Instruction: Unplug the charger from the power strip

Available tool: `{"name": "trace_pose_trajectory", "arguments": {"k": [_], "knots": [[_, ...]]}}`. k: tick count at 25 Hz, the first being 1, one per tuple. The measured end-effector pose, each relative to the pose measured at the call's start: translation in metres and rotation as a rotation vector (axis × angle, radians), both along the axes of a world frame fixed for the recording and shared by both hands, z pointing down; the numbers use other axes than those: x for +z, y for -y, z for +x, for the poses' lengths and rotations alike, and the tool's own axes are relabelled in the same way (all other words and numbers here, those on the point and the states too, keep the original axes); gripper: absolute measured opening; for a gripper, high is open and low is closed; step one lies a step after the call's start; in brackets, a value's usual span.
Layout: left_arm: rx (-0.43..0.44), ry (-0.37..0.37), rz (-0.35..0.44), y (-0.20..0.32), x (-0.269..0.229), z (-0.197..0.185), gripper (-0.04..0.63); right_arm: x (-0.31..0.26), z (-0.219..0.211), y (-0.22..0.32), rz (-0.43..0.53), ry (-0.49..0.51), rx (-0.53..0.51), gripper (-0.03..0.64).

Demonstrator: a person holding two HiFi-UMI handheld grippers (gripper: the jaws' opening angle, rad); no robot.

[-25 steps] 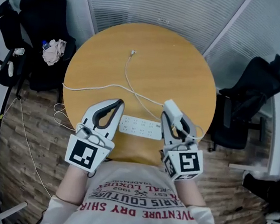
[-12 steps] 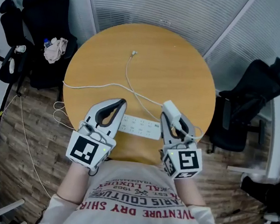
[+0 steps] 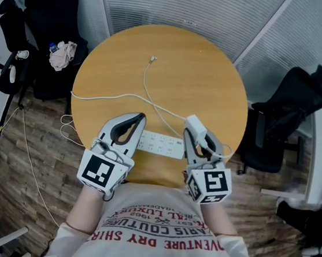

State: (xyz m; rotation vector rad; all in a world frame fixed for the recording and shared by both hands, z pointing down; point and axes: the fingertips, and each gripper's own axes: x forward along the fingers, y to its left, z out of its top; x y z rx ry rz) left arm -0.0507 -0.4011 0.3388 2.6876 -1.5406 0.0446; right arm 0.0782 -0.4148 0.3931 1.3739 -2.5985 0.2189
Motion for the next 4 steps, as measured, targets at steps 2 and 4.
{"name": "trace_pose_trajectory", "arguments": {"k": [2,4], "knots": [[0.002,0.001,0.0,0.0008,0.0012,0.0014,0.032,0.0023,0.0005,0.0007,-0.005,-0.003,0.001,0.153],[0.004,0.003,-0.001,0.0014,0.0023,0.003,0.032,0.0044,0.0011,0.0014,-0.008,-0.004,0.002,0.153]]}}
